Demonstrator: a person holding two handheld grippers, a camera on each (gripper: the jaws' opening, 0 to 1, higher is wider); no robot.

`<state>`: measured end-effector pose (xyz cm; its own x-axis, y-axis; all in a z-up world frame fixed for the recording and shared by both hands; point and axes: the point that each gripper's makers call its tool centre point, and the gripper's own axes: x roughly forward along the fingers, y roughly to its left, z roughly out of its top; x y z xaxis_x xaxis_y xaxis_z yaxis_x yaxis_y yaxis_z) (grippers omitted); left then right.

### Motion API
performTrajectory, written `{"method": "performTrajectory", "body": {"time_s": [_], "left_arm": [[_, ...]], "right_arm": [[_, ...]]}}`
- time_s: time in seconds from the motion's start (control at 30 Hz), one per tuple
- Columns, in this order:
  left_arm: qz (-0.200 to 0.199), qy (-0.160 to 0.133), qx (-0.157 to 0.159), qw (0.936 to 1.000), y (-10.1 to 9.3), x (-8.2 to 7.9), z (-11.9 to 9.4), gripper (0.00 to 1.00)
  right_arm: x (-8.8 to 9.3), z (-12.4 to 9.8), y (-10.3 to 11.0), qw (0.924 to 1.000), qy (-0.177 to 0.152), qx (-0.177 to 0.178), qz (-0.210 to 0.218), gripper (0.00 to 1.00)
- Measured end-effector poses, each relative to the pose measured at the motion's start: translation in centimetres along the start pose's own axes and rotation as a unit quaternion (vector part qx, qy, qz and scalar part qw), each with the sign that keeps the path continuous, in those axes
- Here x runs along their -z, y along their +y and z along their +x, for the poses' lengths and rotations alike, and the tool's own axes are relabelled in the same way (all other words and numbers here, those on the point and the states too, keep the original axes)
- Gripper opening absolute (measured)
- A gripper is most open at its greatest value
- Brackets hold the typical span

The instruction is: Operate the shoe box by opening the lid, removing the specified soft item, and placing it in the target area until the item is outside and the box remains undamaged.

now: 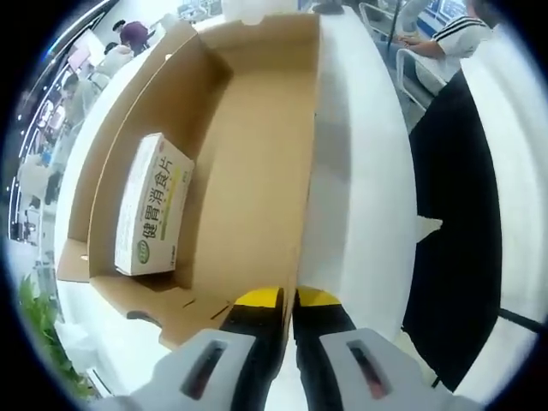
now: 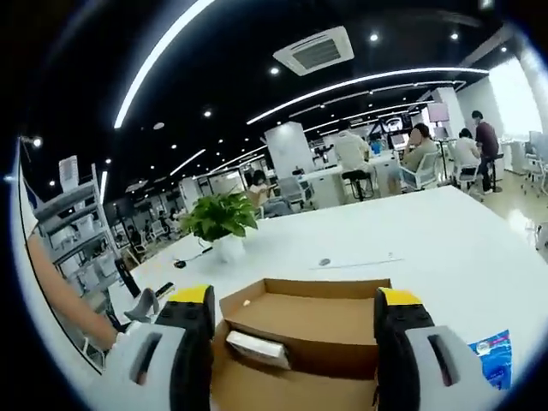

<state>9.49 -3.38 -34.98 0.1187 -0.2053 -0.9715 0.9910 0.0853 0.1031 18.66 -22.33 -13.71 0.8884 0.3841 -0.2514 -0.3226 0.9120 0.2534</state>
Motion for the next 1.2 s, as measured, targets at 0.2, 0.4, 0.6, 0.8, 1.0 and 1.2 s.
{"method": "performTrajectory", "body": {"time_s": [0.2,0.4,0.6,0.8,1.0,1.2], "left_arm": [[0.004,0.003,-0.006,1.0,0.0,0.1,0.1,0.04],[0.011,0.0,-0.008,0.9999,0.1,0.1,0.1,0.04],[0.012,-0.002,-0.006,0.9999,0.0,0.1,0.1,0.04],[0.025,-0.006,-0.018,0.9995,0.0,0.1,0.1,0.04],[0.026,-0.009,-0.018,0.9995,0.1,0.1,0.1,0.04],[0.058,-0.023,-0.03,0.9976,-0.1,0.1,-0.1,0.04]], "right_arm": [[0.7,-0.1,1.0,0.9986,0.031,0.012,-0.042,0.57],[2.4,0.1,1.9,0.9872,0.086,0.02,-0.133,0.46],[4.0,1.3,2.8,0.977,0.123,0.006,-0.174,0.43],[4.8,3.0,3.7,0.9495,0.16,-0.02,-0.269,0.39],[6.9,4.3,4.6,0.9429,0.207,-0.051,-0.256,0.34],[8.3,5.6,5.8,0.9392,0.225,-0.086,-0.245,0.35]]}}
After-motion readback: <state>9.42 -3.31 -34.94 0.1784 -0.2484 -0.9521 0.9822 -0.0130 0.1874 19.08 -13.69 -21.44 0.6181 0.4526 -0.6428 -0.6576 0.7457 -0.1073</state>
